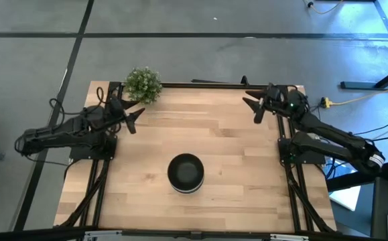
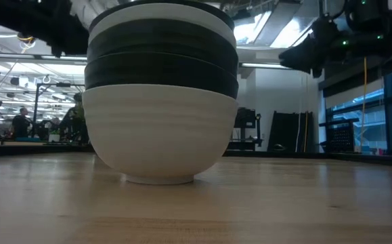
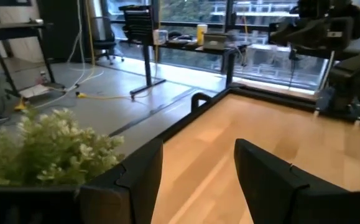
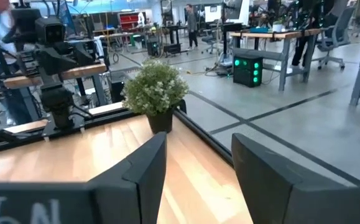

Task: Nest bowls inside each other
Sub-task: Return to Home Position

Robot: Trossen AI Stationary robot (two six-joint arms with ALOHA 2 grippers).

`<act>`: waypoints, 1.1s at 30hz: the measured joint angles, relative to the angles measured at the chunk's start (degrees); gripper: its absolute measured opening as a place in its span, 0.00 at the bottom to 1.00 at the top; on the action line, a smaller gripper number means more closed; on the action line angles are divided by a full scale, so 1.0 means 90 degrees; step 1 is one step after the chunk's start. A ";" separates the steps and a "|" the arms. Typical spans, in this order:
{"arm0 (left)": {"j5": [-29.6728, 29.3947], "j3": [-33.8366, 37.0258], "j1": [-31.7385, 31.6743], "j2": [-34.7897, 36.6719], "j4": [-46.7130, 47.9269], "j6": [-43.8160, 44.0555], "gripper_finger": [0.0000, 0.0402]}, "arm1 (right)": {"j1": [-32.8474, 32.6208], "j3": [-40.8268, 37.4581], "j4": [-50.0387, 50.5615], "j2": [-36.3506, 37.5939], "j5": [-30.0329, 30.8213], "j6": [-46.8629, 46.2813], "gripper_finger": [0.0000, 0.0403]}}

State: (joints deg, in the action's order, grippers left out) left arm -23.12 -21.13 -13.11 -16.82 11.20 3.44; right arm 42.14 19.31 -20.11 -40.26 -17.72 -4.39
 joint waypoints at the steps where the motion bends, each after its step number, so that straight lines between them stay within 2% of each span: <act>1: 0.0171 0.0085 -0.0139 -0.0002 -0.0085 0.0003 0.48 | 0.0058 0.0000 -0.0036 -0.0054 -0.0059 -0.0004 0.45; 10: 0.0619 0.0382 -0.0899 -0.0021 -0.0277 0.0051 0.48 | 0.0152 0.0000 -0.0169 -0.0179 -0.0095 0.0185 0.45; 13: 0.0681 0.0382 -0.0994 -0.0024 -0.0270 0.0054 0.48 | 0.0152 0.0000 -0.0164 -0.0179 0.0139 0.0192 0.45; 33: 0.0822 0.0382 -0.1048 -0.0143 -0.0187 0.0095 0.48 | 0.0152 0.0000 0.0130 -0.0181 0.0362 0.0203 0.45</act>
State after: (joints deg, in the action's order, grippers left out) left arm -15.73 -17.69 -22.55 -18.11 9.52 4.29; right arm 43.51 19.31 -18.94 -41.89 -14.46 -2.57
